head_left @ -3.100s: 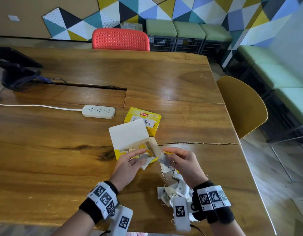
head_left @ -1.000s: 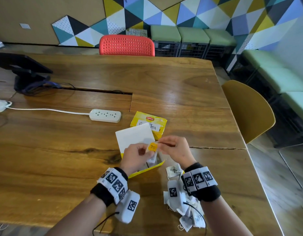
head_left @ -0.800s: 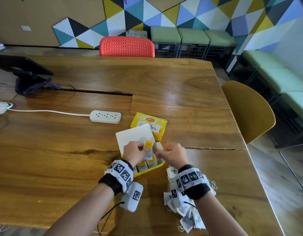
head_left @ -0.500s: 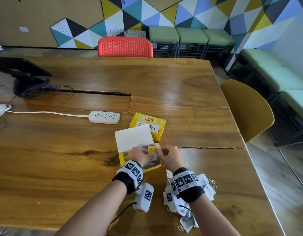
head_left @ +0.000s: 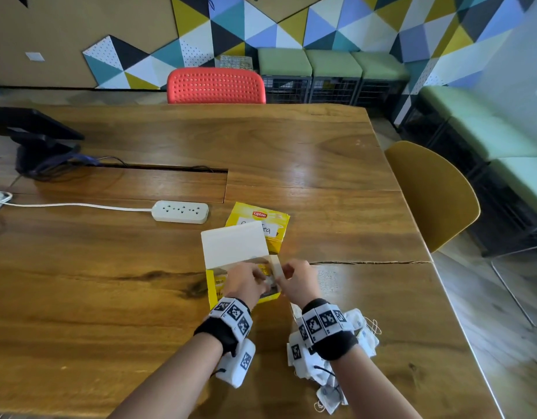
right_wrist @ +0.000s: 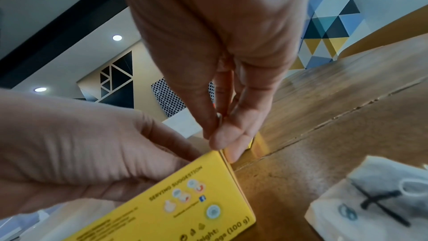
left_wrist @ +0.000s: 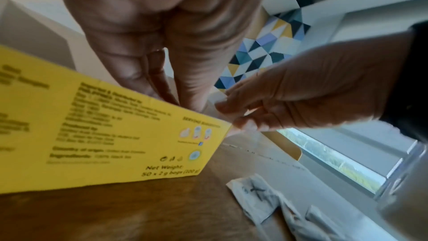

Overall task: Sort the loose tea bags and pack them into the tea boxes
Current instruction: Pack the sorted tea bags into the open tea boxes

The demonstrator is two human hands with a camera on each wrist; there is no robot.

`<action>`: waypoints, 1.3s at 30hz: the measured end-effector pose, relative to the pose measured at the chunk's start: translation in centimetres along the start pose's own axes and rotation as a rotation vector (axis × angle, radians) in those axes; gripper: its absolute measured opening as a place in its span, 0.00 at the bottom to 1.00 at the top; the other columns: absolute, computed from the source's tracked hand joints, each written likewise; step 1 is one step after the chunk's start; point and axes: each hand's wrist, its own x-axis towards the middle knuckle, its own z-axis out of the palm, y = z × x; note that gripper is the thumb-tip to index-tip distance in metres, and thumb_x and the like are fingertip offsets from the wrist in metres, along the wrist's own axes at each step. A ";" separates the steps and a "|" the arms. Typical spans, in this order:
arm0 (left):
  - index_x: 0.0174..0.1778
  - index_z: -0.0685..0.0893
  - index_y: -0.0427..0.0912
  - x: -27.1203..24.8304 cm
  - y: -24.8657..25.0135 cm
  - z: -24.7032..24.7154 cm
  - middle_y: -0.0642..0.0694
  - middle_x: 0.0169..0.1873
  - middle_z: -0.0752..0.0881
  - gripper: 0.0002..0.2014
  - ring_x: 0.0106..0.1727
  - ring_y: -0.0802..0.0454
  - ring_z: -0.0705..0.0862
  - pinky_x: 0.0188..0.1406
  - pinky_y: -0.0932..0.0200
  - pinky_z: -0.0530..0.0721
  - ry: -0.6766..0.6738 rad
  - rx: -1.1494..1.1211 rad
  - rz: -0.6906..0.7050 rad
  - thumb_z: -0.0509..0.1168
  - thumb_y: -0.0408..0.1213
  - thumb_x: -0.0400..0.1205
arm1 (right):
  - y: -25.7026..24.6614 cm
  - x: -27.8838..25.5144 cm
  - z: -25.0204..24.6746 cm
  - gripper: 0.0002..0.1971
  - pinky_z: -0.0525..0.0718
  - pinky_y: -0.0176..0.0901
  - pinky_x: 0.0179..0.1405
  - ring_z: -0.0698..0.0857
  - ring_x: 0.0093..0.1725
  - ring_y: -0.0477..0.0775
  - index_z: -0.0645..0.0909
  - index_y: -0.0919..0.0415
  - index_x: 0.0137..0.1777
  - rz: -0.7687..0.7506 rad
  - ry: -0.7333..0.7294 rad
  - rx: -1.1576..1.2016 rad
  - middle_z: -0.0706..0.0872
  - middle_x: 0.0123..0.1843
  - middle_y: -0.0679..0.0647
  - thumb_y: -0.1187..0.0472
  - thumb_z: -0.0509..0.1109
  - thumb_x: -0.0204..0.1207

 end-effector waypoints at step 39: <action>0.72 0.70 0.44 -3.4 2.4 8.2 0.44 0.63 0.80 0.20 0.64 0.47 0.79 0.58 0.59 0.81 -0.126 0.303 0.501 0.61 0.29 0.84 | 10.1 -4.8 -5.8 0.07 0.81 0.29 0.26 0.86 0.35 0.46 0.85 0.56 0.40 0.184 -0.035 0.133 0.88 0.36 0.49 0.66 0.79 0.67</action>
